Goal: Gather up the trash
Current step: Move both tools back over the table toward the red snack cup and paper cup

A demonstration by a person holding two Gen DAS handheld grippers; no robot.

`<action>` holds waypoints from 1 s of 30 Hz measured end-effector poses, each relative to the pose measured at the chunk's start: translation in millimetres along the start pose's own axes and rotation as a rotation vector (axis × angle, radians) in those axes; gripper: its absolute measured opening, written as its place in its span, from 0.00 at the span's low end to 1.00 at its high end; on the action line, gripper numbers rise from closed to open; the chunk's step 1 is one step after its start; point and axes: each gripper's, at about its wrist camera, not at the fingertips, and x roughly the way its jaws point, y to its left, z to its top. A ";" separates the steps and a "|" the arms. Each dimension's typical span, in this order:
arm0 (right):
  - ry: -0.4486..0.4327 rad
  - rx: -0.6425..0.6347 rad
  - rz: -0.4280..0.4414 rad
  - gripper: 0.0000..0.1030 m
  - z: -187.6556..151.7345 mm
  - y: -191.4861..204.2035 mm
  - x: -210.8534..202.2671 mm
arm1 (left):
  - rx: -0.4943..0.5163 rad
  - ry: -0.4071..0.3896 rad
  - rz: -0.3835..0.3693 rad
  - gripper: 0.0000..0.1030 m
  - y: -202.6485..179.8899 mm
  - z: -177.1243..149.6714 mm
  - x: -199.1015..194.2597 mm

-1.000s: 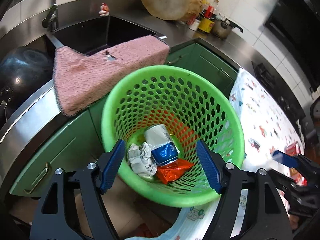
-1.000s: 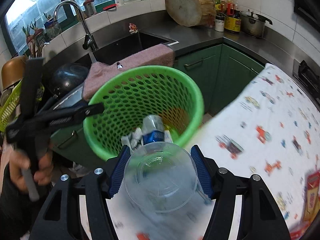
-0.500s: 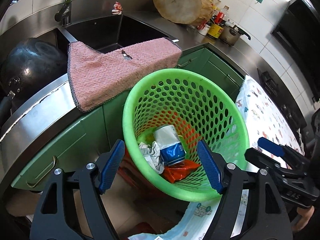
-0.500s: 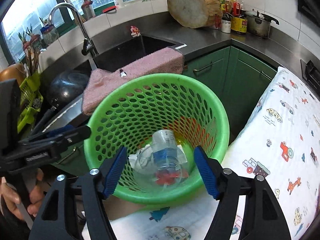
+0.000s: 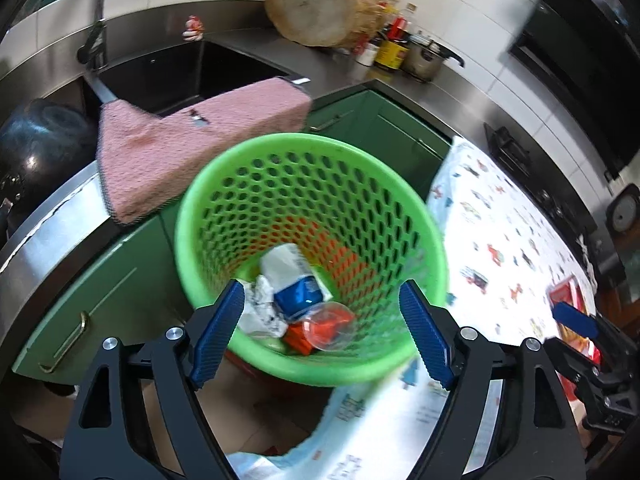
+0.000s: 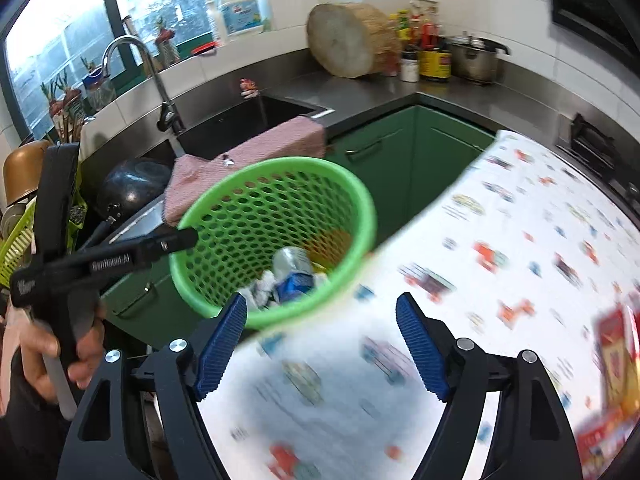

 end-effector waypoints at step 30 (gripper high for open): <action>0.110 0.091 -0.326 0.87 -217.3 -176.2 -194.7 | 0.275 0.177 -0.204 0.87 -240.8 -102.2 -1.2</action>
